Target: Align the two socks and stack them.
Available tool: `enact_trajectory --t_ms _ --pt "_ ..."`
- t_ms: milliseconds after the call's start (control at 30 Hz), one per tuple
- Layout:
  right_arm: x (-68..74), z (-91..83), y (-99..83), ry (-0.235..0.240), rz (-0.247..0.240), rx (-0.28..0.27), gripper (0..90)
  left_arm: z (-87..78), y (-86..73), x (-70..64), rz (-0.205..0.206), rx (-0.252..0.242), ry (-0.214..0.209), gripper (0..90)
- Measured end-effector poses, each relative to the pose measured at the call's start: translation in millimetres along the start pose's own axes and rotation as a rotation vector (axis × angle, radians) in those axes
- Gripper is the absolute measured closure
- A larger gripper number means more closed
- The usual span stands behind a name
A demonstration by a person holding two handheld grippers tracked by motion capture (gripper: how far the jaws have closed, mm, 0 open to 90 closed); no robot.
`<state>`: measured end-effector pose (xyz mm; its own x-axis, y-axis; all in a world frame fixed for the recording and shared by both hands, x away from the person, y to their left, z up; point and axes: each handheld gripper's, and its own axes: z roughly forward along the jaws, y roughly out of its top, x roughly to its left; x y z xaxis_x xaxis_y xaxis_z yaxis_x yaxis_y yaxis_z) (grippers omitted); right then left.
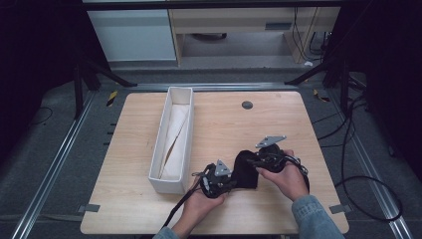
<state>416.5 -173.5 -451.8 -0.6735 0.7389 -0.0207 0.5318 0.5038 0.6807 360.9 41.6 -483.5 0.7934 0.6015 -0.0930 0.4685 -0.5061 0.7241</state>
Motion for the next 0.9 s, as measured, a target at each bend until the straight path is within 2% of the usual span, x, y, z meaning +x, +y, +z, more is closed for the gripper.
enact_trajectory --t_ms 233,367,467,767,900 --pt "-4.2 -4.9 -1.0 -0.022 0.004 -0.013 52.5 -0.3 1.2 -0.7 0.001 -0.002 0.001 77.2" --pt "-7.2 -10.4 0.5 -0.037 0.021 -0.034 52.3 0.2 1.2 -0.2 -0.001 -0.001 0.004 76.5" --pt "-6.3 -11.2 0.2 -0.043 0.015 -0.040 53.9 1.2 1.1 0.0 -0.005 -0.001 0.005 75.5" --pt "12.4 -11.8 -12.6 -0.011 -0.029 -0.044 71.0 6.9 -2.9 1.5 -0.012 0.010 0.008 75.9" --pt "26.3 -12.9 -24.6 -0.001 -0.049 -0.045 74.3 8.1 -3.5 2.3 -0.014 0.007 0.009 75.9"
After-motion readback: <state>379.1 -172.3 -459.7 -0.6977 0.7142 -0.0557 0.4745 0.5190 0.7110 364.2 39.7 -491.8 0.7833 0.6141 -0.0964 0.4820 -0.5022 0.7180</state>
